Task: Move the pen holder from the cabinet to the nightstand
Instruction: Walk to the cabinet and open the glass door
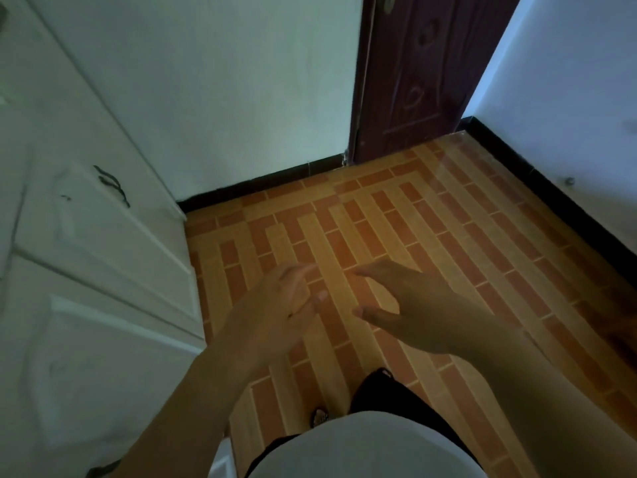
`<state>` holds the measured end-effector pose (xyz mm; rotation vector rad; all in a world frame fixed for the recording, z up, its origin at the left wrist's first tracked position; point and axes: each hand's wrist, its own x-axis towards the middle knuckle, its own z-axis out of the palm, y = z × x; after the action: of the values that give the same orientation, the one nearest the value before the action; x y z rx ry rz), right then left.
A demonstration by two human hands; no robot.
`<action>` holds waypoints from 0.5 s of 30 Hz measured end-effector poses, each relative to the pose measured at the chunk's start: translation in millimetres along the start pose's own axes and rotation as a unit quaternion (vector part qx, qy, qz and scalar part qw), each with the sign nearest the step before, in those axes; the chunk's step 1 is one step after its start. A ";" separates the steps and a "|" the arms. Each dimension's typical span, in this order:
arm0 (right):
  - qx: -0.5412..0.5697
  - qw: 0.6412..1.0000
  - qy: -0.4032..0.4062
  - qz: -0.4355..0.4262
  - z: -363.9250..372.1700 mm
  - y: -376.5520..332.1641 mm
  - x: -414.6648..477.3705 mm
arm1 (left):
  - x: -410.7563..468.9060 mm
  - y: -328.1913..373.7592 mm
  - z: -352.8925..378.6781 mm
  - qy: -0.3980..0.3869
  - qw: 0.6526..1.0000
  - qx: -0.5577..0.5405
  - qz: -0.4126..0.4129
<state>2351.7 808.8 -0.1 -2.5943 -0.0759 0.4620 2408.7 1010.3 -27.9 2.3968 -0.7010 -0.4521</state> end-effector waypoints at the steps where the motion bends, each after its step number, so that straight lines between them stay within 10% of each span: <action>1: -0.001 1.000 -0.011 -0.005 -3.5 -3.7 16.1 | 7.1 -7.0 -5.7 0.006 1.000 0.000 -0.011; 15: -0.015 0.987 -0.062 -0.145 -97.7 -9.9 297.3 | 196.5 -96.5 -109.0 0.100 0.988 0.001 -0.121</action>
<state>2664.7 812.9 -7.4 -2.5243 -0.4986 0.5165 2653.2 1011.6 -34.3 2.4958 -0.3239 -0.3016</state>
